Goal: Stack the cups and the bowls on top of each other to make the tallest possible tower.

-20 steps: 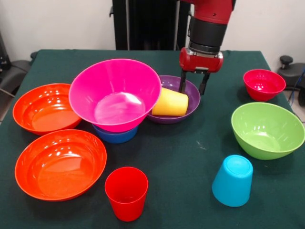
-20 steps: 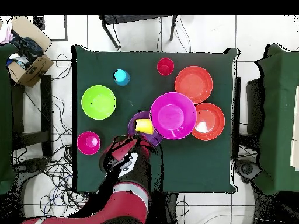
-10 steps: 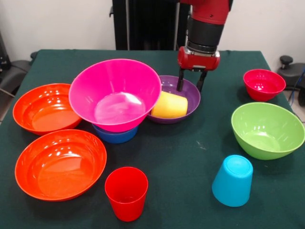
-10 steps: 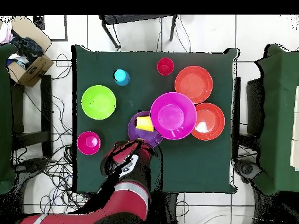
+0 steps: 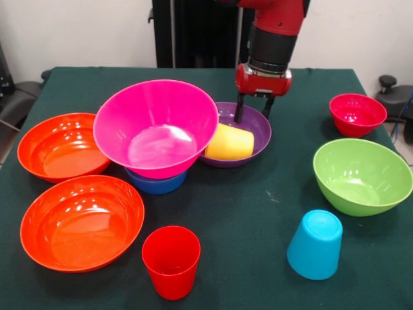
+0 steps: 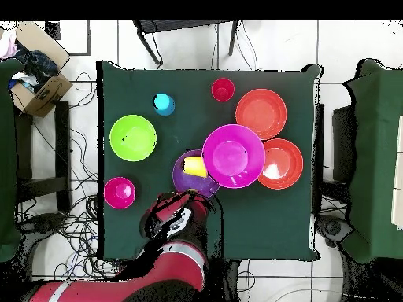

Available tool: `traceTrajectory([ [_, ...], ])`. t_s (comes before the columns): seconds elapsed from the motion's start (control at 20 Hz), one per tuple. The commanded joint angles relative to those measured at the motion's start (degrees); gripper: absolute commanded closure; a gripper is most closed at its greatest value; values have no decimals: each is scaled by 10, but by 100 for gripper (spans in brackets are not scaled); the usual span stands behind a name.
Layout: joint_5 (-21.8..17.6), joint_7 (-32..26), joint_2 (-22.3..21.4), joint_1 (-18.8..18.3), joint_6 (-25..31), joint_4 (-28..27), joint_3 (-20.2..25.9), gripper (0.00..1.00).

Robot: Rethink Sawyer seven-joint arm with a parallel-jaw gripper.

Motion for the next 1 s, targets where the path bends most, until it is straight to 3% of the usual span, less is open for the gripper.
traceTrajectory([
  [0.05, -11, 45, 38, 2, -64, -21, 15, 0],
  [0.45, -11, 35, 49, 0, -91, -33, 12, 0],
  [0.5, -12, 34, 47, -1, -92, -32, 12, 100],
  [0.8, -17, 21, 8, -20, -43, -7, 39, 100],
  [1.0, -2, 26, -16, -10, -16, 10, 37, 100],
])
